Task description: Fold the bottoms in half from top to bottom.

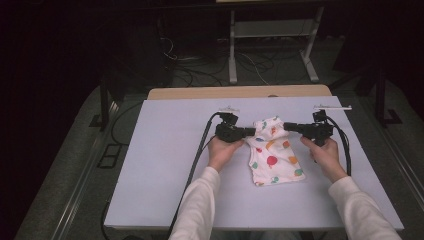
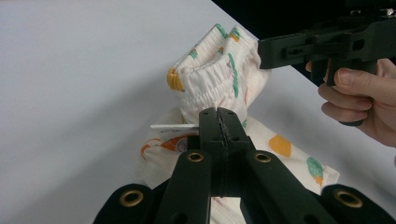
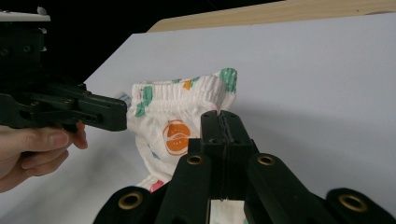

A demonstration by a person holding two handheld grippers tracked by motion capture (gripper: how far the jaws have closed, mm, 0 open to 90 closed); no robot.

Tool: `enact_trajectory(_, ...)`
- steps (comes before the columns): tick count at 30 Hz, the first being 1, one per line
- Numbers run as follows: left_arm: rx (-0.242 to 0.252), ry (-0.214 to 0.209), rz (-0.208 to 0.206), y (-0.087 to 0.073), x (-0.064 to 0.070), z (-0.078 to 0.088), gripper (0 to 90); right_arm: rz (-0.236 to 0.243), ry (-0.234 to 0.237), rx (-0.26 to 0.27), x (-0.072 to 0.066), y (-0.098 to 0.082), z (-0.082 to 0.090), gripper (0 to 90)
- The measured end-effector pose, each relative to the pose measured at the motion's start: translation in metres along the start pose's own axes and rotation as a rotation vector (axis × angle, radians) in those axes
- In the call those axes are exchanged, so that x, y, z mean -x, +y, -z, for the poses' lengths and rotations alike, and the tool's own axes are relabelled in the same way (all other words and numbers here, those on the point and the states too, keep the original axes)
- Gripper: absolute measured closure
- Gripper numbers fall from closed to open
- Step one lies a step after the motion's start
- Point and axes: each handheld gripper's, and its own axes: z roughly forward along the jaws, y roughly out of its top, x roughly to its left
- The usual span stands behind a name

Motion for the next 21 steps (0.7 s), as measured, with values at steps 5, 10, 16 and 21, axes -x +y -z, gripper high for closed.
enact_trajectory(5,-0.004,-0.01,-0.013,-0.003,0.004,0.001,89.6,0.017,0.004,-0.009,-0.004,-0.001,0.005,88.5)
enact_trajectory(10,-0.008,-0.027,-0.03,-0.004,0.011,0.002,89.6,0.028,0.003,-0.015,-0.006,-0.002,0.011,88.5)
enact_trajectory(16,-0.018,-0.042,-0.057,-0.003,0.02,0.003,89.6,0.027,0.006,-0.021,-0.005,-0.005,0.017,88.5)
enact_trajectory(21,-0.023,-0.057,-0.067,-0.005,0.026,0.003,89.6,0.02,0.011,-0.03,-0.005,-0.009,0.021,88.5)
